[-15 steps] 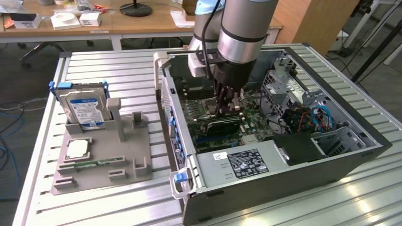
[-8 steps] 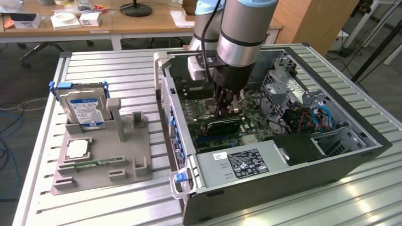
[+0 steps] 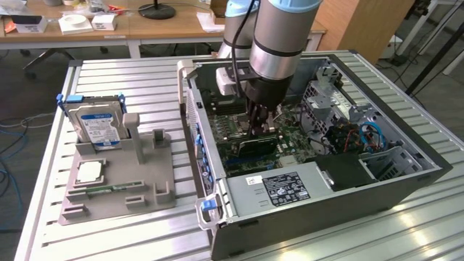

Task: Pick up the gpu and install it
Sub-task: 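Press down on the gpu until it lock into place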

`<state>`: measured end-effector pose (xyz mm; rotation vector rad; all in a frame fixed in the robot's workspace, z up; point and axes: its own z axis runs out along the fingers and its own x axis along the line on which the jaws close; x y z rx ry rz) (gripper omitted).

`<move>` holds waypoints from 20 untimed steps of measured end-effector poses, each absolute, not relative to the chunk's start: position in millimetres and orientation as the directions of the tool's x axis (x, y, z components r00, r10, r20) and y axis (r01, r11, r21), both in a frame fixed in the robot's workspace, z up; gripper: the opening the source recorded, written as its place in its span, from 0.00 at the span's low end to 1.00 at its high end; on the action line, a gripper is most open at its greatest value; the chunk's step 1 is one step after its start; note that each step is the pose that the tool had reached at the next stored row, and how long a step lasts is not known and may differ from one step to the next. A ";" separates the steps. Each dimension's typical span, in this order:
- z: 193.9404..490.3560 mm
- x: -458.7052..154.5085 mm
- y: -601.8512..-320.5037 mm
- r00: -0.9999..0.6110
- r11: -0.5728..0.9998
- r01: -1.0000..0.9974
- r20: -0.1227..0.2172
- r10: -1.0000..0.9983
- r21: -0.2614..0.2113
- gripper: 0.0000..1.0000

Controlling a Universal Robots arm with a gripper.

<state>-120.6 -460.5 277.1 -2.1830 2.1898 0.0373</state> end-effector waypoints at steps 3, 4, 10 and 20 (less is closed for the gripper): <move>274.7 -120.9 -460.5 -0.003 0.004 -1.000 -0.052 -0.999 -0.018 0.10; 274.4 -121.0 -460.5 -0.003 0.004 -1.000 -0.052 -0.999 -0.018 0.10; 272.0 -121.3 -460.5 -0.003 0.004 -1.000 -0.052 -0.999 -0.018 0.10; 270.4 -121.5 -460.5 -0.003 0.003 -1.000 -0.052 -0.999 -0.018 0.10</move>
